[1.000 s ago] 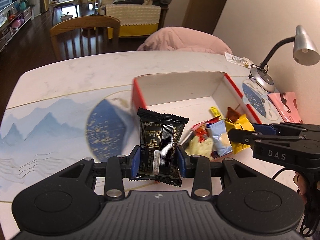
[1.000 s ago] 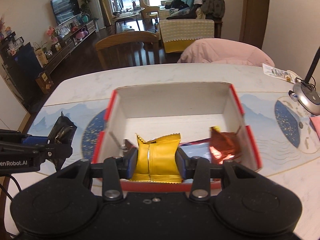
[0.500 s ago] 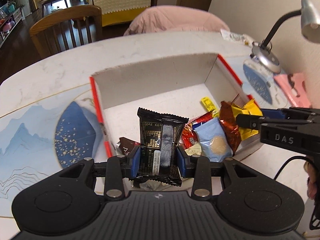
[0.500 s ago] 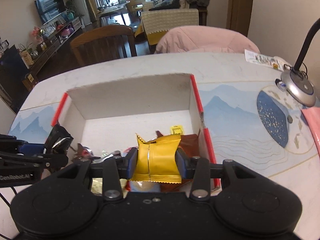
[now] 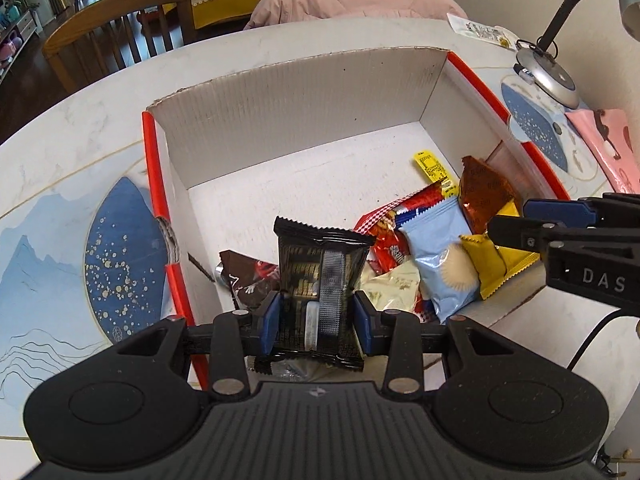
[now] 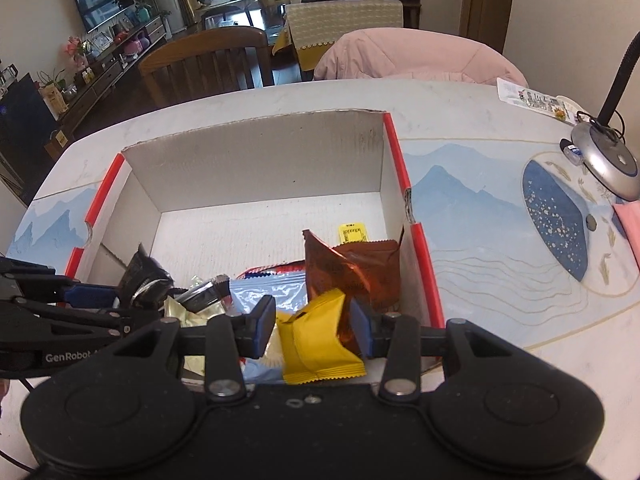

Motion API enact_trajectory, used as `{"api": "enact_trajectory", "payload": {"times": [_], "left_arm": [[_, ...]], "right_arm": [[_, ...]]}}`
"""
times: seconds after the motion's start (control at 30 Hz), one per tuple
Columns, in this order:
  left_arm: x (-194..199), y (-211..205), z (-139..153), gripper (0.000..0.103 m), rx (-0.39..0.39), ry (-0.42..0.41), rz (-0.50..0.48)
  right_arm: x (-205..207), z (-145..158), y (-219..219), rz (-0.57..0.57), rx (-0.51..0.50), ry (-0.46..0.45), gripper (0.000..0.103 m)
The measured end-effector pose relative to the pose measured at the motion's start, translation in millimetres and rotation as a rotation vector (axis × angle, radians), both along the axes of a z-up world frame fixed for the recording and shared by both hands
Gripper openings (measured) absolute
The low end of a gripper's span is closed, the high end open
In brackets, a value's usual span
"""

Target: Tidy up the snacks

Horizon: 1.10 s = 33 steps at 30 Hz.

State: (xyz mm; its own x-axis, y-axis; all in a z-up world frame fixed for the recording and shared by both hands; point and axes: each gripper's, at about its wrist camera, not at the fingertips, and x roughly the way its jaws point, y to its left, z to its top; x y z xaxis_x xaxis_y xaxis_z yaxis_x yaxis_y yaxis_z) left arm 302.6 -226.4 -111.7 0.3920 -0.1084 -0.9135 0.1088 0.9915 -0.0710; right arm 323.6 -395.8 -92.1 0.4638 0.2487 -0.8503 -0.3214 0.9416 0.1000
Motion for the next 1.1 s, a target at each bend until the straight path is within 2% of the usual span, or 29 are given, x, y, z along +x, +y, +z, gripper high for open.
{"api": "enact_trajectory", "payload": {"times": [0.1,0.17,0.33,0.4,0.43,0.47,0.5,0.6,0.7,0.77,0.83,1.1], "left_arm": [[-4,4,3,0.046,-0.026,-0.011,0.007],[-8,8,7,0.059,-0.042,-0.032,0.013],[-21,12,24,0.062,-0.080,-0.093,0.008],[-29,13,33,0.066,-0.090,-0.126,0.001],[-32,14,36,0.068,-0.100,-0.138,-0.001],[-35,14,40,0.068,-0.111,-0.147,-0.003],[-39,15,43,0.069,-0.119,-0.155,-0.006],[-50,18,51,0.071,-0.139,-0.183,-0.002],[-61,22,60,0.073,-0.170,-0.213,0.004],[-69,23,67,0.081,-0.178,-0.240,0.007],[-77,25,74,0.082,-0.187,-0.269,0.008],[-100,24,96,0.090,-0.185,-0.359,0.013]], "right_arm": [[-4,3,0,0.006,0.010,-0.010,0.041],[-8,6,0,0.013,0.015,-0.020,0.041],[-22,22,3,0.043,0.049,-0.061,0.045],[-31,31,4,0.052,0.062,-0.089,0.060],[-35,35,4,0.055,0.067,-0.106,0.065],[-39,39,5,0.061,0.070,-0.125,0.078],[-44,43,5,0.066,0.075,-0.144,0.086],[-56,55,5,0.084,0.092,-0.185,0.088],[-65,64,2,0.089,0.113,-0.213,0.094],[-71,69,0,0.089,0.129,-0.232,0.095],[-78,74,-2,0.087,0.138,-0.249,0.101],[-101,90,-11,0.077,0.163,-0.324,0.103]]}}
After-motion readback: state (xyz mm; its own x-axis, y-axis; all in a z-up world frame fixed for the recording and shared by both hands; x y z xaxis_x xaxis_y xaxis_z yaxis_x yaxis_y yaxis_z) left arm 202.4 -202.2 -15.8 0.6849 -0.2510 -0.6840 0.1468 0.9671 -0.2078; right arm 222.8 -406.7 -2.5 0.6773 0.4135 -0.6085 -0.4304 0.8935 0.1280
